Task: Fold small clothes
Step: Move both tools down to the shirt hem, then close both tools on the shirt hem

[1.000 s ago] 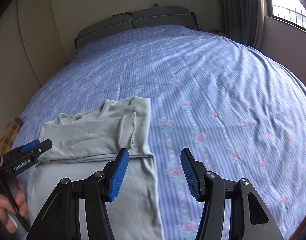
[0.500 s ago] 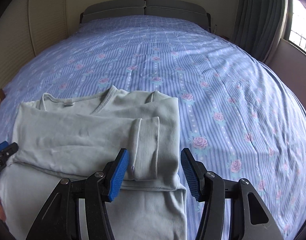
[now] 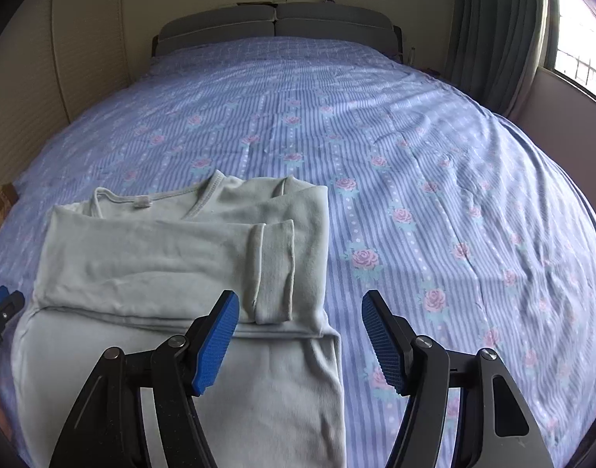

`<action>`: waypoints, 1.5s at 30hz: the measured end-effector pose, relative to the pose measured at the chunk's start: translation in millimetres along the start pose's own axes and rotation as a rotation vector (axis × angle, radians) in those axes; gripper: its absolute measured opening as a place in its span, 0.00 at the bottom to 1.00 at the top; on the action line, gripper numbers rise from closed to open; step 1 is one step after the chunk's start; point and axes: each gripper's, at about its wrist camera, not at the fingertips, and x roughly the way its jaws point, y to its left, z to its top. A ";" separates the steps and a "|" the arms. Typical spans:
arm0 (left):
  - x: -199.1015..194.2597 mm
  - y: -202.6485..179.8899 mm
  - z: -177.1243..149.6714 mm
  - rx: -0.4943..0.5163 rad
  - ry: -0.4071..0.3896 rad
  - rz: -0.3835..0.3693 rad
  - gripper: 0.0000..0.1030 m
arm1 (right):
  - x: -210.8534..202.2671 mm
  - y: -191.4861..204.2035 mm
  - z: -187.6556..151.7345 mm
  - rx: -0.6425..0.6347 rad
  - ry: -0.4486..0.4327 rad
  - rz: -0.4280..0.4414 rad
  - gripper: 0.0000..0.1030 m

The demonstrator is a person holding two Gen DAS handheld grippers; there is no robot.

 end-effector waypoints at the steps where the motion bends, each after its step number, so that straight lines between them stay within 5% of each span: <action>1: -10.4 -2.7 -6.5 0.008 -0.004 0.001 0.57 | -11.4 -1.4 -5.4 0.002 -0.008 0.007 0.63; 10: -72.8 -4.3 -72.2 0.010 0.018 0.002 0.57 | -89.5 -23.9 -78.4 0.056 -0.005 0.028 0.63; 23: -92.1 -0.6 -131.4 -0.003 0.059 -0.016 0.56 | -117.1 -33.2 -147.6 0.055 0.048 0.005 0.63; 35: -83.7 1.2 -147.5 -0.040 0.068 -0.036 0.45 | -97.9 -41.4 -159.7 0.096 0.096 0.024 0.51; 45: -73.8 0.4 -153.3 -0.047 0.108 -0.051 0.36 | -93.5 -45.5 -161.2 0.114 0.102 -0.020 0.51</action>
